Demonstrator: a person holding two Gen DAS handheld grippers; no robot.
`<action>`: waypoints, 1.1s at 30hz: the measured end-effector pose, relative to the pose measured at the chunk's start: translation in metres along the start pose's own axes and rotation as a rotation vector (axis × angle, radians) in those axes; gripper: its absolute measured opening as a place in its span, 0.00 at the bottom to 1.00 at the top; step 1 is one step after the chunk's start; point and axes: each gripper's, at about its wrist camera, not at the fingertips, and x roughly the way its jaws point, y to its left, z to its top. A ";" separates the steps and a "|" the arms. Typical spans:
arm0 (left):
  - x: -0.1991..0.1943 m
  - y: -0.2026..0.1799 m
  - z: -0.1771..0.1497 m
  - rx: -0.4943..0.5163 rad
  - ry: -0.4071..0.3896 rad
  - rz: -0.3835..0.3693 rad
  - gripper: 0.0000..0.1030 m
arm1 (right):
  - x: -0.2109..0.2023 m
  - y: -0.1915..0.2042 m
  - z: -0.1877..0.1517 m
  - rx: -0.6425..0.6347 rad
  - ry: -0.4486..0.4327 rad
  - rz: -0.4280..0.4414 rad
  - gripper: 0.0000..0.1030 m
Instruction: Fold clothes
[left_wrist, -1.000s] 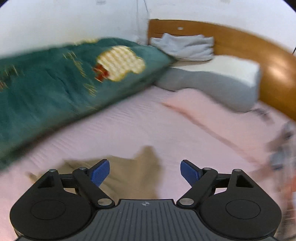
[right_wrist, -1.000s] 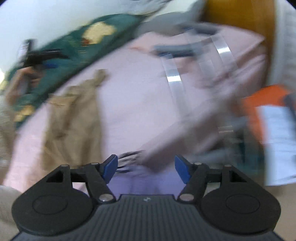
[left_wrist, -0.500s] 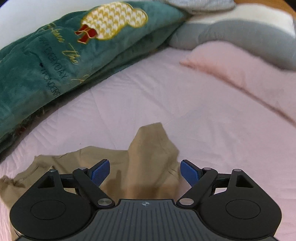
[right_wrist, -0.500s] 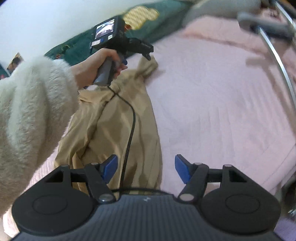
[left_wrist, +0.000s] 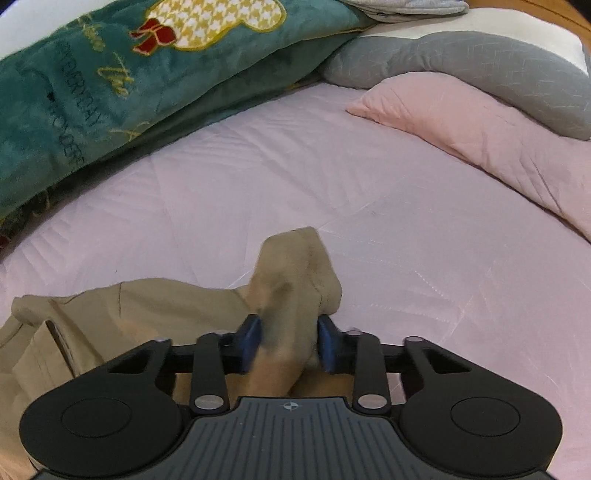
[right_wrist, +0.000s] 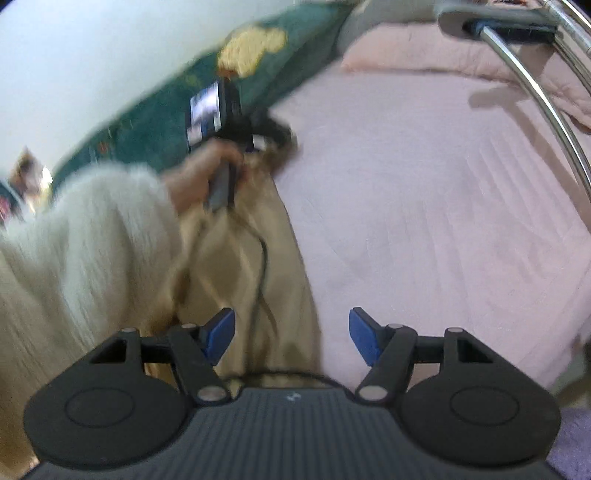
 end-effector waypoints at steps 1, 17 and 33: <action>0.000 0.003 0.001 0.000 0.009 -0.013 0.31 | 0.000 0.002 0.004 0.014 -0.029 0.047 0.66; -0.007 0.043 0.003 -0.092 0.029 -0.112 0.11 | 0.107 0.050 -0.041 -0.159 0.245 0.130 0.54; -0.107 0.196 -0.069 -0.487 -0.217 -0.229 0.11 | 0.108 0.091 -0.064 -0.420 0.284 -0.047 0.63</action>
